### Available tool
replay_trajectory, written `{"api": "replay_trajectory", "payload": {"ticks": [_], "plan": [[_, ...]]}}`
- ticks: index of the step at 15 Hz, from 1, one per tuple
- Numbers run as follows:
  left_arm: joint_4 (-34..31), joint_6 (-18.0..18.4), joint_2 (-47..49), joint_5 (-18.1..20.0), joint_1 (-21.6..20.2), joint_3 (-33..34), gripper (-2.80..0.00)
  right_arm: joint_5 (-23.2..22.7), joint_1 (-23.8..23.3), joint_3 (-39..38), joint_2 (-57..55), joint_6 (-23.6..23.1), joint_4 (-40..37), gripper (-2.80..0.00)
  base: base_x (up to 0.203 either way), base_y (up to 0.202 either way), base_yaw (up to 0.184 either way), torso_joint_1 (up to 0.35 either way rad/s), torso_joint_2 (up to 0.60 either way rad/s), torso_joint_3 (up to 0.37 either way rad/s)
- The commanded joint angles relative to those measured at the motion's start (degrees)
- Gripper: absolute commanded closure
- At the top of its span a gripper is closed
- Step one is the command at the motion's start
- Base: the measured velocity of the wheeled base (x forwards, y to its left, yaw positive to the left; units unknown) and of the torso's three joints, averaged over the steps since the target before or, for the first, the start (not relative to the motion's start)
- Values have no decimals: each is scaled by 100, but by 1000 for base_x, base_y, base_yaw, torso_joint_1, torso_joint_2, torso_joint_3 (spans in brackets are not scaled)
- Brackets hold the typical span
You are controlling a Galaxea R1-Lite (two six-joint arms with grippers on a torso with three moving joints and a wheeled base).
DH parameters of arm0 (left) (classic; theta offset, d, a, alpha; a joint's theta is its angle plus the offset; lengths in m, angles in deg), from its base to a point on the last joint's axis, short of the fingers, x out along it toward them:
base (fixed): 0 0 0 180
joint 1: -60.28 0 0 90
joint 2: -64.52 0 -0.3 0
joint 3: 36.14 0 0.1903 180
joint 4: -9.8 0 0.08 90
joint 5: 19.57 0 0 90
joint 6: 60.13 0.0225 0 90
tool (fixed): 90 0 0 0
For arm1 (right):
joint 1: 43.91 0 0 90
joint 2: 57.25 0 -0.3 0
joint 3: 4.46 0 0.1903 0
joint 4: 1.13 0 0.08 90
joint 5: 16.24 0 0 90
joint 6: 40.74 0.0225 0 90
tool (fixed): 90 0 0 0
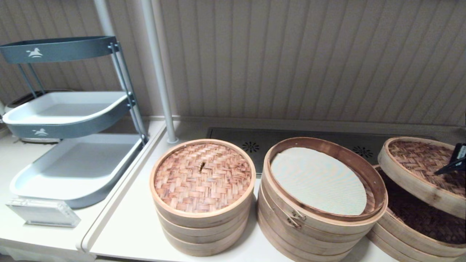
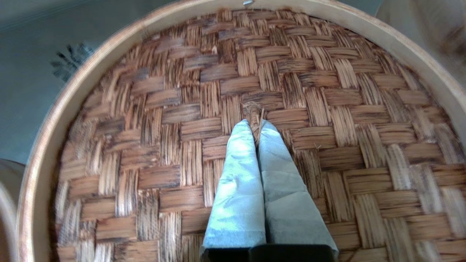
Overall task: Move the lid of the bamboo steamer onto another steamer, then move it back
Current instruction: Put the steamer
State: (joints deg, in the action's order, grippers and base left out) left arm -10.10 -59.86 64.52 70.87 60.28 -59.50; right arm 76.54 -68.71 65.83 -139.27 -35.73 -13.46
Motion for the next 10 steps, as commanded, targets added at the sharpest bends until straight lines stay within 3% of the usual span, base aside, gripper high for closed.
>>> {"api": "replay_trajectory", "payload": {"ticks": [1, 6, 10], "plan": [[5, 0, -9, -1, -1, 141, 0, 5, 53, 247, 168, 13, -151, 0, 0, 0, 0, 0, 0, 0], [5, 0, -9, 0, 0, 141, 0, 45, 474, 773, 205, 69, -502, 0, 0, 0, 0, 0, 0, 0], [5, 0, -9, -5, -4, 141, 0, 100, 1469, 1133, 234, 215, -854, 0, 0, 0, 0, 0, 0, 0]]}}
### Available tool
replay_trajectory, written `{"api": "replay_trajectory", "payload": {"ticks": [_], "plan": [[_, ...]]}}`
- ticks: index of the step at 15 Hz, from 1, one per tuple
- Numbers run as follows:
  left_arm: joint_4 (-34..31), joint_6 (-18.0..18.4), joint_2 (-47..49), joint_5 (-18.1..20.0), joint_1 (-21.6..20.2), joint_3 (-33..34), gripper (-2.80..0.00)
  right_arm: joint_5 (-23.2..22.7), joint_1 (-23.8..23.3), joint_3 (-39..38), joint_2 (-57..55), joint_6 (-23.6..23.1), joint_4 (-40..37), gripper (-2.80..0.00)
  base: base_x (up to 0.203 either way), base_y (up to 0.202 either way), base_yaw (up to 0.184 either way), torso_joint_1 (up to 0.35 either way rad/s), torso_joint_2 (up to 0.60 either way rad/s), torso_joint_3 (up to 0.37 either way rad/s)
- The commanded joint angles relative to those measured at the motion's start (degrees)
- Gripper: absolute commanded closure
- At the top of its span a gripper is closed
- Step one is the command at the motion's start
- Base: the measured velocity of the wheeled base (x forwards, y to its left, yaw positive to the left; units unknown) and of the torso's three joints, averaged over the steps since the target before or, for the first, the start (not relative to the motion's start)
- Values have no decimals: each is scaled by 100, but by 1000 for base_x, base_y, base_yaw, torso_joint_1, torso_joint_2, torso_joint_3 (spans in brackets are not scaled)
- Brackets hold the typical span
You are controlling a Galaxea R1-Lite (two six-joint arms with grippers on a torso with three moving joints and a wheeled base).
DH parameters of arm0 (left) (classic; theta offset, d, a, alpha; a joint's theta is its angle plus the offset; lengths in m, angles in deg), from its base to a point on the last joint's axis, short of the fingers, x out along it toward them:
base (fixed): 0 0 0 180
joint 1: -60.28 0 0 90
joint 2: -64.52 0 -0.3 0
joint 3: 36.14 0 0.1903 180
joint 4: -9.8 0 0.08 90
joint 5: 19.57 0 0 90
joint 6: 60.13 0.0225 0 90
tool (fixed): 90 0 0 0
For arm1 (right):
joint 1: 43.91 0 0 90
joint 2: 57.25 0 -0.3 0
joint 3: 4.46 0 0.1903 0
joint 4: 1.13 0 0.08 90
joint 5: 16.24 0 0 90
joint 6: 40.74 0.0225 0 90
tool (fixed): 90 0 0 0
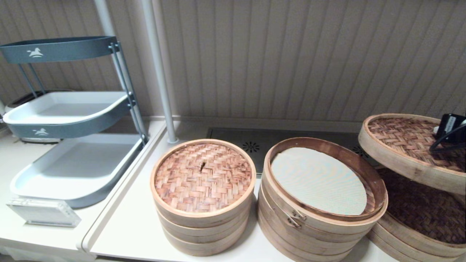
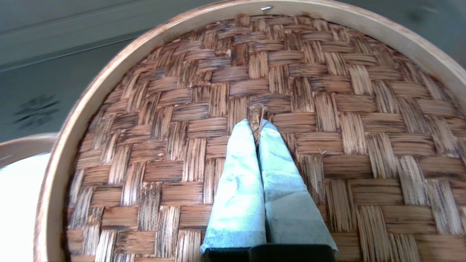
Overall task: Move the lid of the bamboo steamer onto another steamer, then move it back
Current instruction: Put the steamer
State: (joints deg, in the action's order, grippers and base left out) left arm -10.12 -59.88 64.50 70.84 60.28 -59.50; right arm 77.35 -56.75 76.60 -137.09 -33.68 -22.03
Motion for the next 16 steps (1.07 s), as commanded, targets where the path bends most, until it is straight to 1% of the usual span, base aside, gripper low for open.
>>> {"api": "replay_trajectory", "payload": {"ticks": [1, 5, 6, 8, 9, 12, 16], "plan": [[7, 1, -7, -6, 0, 141, 0, 144, 579, 58, -12, 27, 6, 0, 0, 0, 0, 0, 0, 0], [-2, 1, -7, 3, 0, 141, 0, 620, 1525, 172, -199, 153, 28, 0, 0, 0, 0, 0, 0, 0], [7, 1, -7, 3, -5, 141, 0, 747, 1663, 244, -260, 194, 34, 0, 0, 0, 0, 0, 0, 0], [7, 1, -16, 3, 0, 141, 0, 859, 2104, 334, -372, 206, 35, 0, 0, 0, 0, 0, 0, 0], [7, 1, -7, 3, 0, 141, 0, 925, 2183, 355, -421, 208, 35, 0, 0, 0, 0, 0, 0, 0], [7, 1, -7, -1, 0, 141, 0, 1291, 2896, 356, -558, 210, 45, 0, 0, 0, 0, 0, 0, 0], [7, 1, -7, 3, 0, 141, 0, 1383, 3494, 243, -571, 257, 53, 0, 0, 0, 0, 0, 0, 0]]}}
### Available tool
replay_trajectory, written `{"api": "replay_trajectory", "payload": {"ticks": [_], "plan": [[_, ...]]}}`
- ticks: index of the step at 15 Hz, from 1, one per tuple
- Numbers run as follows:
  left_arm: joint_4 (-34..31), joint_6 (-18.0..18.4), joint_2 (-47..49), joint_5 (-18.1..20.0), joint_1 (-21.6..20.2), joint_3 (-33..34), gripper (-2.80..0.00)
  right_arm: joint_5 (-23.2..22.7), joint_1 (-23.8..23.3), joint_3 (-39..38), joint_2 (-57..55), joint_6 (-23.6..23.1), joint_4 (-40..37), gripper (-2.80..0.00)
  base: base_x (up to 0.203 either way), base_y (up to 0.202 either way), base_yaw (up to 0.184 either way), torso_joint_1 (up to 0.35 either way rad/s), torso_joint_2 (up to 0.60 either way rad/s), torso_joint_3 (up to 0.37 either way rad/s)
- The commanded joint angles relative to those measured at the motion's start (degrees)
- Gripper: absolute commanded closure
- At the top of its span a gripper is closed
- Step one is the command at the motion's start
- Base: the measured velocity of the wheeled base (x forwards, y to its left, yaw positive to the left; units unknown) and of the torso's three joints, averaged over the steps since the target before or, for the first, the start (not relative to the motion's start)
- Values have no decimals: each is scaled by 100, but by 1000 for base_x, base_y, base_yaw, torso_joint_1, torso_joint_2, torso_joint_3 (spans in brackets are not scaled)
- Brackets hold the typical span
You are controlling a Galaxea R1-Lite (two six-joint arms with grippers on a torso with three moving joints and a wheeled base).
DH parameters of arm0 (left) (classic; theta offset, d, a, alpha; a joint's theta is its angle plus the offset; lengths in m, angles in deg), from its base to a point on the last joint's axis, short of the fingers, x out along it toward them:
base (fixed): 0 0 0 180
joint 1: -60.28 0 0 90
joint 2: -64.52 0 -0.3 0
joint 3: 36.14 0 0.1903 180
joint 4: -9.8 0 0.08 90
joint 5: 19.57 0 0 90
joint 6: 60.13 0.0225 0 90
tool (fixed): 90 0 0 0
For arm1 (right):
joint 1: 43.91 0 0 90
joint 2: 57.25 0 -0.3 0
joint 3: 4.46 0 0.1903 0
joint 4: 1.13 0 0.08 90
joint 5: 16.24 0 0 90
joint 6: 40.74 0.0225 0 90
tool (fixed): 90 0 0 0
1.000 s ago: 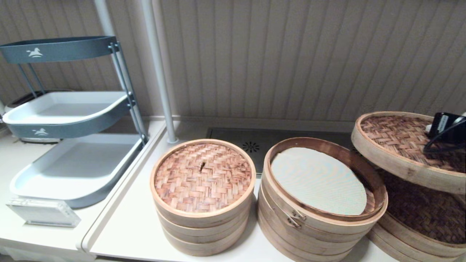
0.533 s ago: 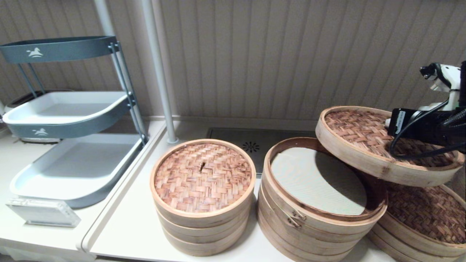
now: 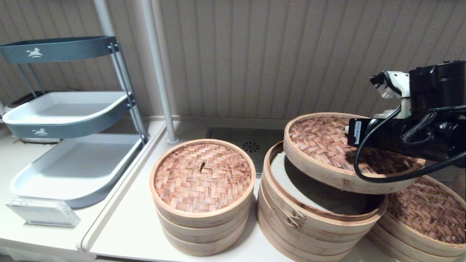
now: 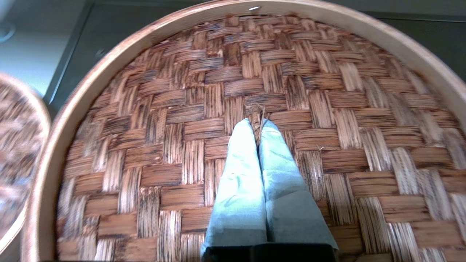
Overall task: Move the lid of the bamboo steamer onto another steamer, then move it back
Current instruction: Put the steamer
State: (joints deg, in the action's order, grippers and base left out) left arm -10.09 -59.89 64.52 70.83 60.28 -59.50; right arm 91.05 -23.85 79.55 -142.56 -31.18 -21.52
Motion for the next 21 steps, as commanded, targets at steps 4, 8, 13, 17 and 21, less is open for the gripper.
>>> {"api": "replay_trajectory", "payload": {"ticks": [4, 8, 13, 17, 21], "plan": [[4, 2, -9, -1, -6, 141, 0, 45, 494, -414, 30, 280, -1, 0, 0, 0, 0, 0, 0, 0], [4, 2, -13, 1, 0, 141, 0, 63, 672, -708, 85, 424, 18, 0, 0, 0, 0, 0, 0, 0], [4, 2, -9, -5, 0, 141, 0, 72, 789, -720, 129, 459, 19, 0, 0, 0, 0, 0, 0, 0], [4, 2, -9, 2, 0, 141, 0, 214, 895, -578, 110, 442, 19, 0, 0, 0, 0, 0, 0, 0], [4, 2, -9, 4, 0, 141, 0, 274, 912, -500, 67, 424, 19, 0, 0, 0, 0, 0, 0, 0]]}}
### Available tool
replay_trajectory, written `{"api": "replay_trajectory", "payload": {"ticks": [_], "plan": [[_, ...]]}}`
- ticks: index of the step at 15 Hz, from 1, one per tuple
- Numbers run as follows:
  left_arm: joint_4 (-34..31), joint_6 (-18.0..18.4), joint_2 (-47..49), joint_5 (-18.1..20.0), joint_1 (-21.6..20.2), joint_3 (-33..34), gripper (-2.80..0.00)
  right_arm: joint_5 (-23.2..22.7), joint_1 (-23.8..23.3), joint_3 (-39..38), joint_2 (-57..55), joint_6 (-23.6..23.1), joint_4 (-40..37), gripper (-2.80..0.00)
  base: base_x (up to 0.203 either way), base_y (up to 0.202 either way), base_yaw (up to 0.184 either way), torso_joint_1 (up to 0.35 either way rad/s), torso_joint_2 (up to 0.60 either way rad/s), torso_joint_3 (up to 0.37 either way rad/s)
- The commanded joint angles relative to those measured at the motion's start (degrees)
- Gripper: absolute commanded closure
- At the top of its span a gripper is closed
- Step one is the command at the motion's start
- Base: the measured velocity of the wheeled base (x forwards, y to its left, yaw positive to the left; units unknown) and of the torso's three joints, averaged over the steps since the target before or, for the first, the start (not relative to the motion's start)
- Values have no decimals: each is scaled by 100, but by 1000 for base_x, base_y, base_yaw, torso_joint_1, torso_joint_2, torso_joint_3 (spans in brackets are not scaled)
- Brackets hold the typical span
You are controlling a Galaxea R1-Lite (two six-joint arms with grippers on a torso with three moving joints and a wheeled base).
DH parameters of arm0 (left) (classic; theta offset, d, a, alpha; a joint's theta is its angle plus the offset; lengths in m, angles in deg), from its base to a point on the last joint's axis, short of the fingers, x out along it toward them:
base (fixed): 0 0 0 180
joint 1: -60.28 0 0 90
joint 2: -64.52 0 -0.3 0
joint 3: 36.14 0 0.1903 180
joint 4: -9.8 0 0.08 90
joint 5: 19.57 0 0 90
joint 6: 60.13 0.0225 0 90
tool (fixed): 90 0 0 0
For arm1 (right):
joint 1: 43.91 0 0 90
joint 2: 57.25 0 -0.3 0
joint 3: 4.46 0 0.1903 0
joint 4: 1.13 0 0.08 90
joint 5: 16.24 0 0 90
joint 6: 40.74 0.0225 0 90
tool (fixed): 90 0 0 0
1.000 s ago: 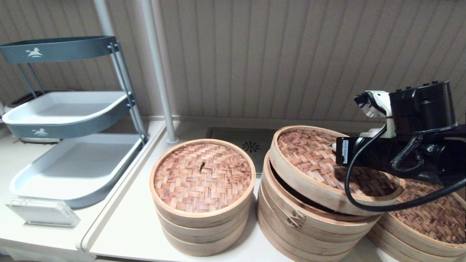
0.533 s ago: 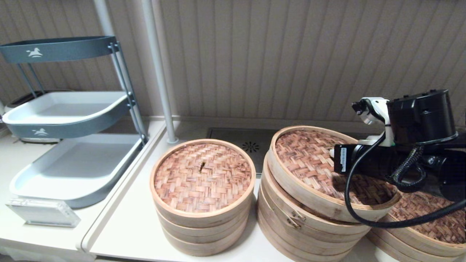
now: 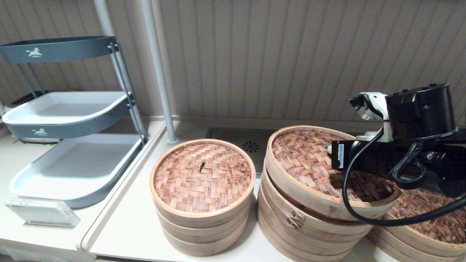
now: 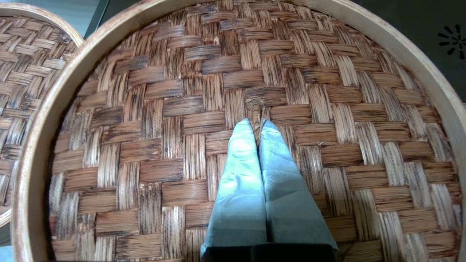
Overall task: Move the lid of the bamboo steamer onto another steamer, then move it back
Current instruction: Put the steamer
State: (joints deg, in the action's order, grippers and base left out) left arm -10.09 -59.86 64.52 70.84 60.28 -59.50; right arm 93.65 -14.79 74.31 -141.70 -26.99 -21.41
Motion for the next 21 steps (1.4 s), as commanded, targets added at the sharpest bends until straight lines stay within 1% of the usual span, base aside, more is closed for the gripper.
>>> {"api": "replay_trajectory", "payload": {"ticks": [1, 16, 21], "plan": [[4, 0, -9, 2, 0, 141, 0, 14, 6, 23, -19, 5, 8, 0, 0, 0, 0, 0, 0, 0], [4, 0, -18, 2, 0, 141, 0, -3, -65, -170, -116, 40, 17, 0, 0, 0, 0, 0, 0, 0], [4, 0, -9, 2, 0, 141, 0, 51, -25, -117, -126, 22, 21, 0, 0, 0, 0, 0, 0, 0]]}}
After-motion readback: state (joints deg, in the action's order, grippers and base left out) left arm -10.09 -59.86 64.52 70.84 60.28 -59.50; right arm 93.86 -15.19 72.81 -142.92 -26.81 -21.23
